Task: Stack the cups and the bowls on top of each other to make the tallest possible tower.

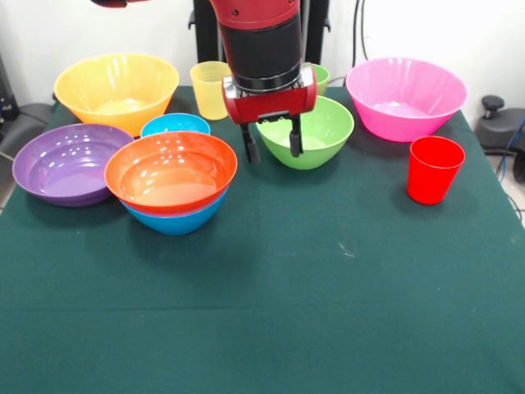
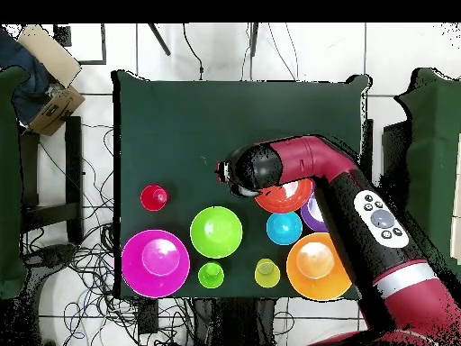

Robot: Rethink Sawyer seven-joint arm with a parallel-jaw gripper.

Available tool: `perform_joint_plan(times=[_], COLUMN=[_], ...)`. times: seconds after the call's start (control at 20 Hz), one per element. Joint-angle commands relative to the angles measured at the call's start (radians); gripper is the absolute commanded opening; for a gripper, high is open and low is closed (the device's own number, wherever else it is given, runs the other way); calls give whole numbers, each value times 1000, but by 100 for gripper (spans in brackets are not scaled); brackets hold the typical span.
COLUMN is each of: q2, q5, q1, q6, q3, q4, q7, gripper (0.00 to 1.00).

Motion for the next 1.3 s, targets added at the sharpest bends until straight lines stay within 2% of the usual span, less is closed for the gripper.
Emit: perform_joint_plan(times=[0.05, 0.3, 0.45, 0.7, 0.9, 1.1, 1.3], q2=[34, 28, -16, -120, -138, -128, -104], q5=[-85, -67, -36, 72, 105, 98, 74], q1=[36, 33, 30, 36, 53, 64, 64], q6=[-59, -42, 2, 186, 284, 293, 260], q3=[-70, -70, -50, -7, -9, -16, -24], q4=[-2, 0, 12, -27, -80, -96, -89], q7=[-66, -73, -88, -134, -158, -152, -144], gripper=[100, 100, 100, 100, 100, 100, 100])
